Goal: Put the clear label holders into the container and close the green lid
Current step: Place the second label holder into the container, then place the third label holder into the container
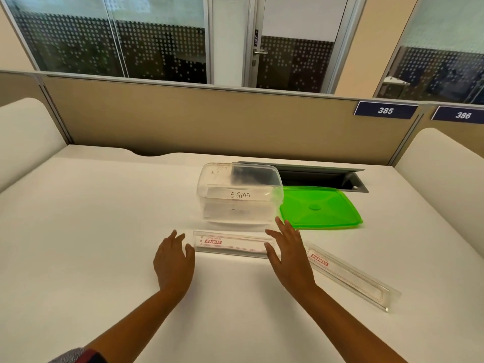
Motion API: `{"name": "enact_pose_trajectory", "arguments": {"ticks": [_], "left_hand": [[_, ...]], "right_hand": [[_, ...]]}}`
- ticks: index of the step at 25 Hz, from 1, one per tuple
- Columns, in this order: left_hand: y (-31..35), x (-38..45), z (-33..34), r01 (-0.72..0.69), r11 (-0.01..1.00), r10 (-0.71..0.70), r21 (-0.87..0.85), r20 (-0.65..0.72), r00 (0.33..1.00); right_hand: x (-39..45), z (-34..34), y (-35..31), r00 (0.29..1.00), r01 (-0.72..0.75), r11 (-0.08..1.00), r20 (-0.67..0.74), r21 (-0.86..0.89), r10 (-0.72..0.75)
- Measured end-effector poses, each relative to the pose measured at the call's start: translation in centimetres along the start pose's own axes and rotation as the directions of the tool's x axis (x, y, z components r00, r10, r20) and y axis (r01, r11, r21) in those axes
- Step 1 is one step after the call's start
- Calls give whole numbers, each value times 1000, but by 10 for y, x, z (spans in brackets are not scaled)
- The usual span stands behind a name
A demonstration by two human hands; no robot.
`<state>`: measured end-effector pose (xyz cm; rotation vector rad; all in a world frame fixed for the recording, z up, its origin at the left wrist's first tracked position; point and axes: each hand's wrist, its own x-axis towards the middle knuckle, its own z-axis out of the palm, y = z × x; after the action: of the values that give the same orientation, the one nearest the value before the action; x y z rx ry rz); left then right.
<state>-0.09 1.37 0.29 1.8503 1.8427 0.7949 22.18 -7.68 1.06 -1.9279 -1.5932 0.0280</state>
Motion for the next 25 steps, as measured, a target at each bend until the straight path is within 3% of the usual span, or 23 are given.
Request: {"name": "enact_pose_trajectory", "arguments": {"ticks": [4, 8, 12, 21, 25], "left_hand": [[-31, -22, -4, 30, 999, -32, 27, 94, 995], [-46, -29, -1, -122, 981, 100, 148, 146, 984], [-46, -27, 1, -130, 973, 96, 189, 180, 979], [-43, -22, 5, -171, 951, 132, 259, 162, 978], [-42, -18, 6, -245, 933, 193, 263, 209, 959]], "right_hand": [[-29, 19, 1, 999, -27, 1000, 22, 5, 27], [-40, 30, 8, 998, -49, 998, 43, -41, 51], [-43, 34, 14, 998, -24, 996, 56, -84, 29], [-33, 40, 18, 963, -267, 957, 75, 112, 259], [-29, 41, 22, 962, -274, 946, 62, 176, 267]]}}
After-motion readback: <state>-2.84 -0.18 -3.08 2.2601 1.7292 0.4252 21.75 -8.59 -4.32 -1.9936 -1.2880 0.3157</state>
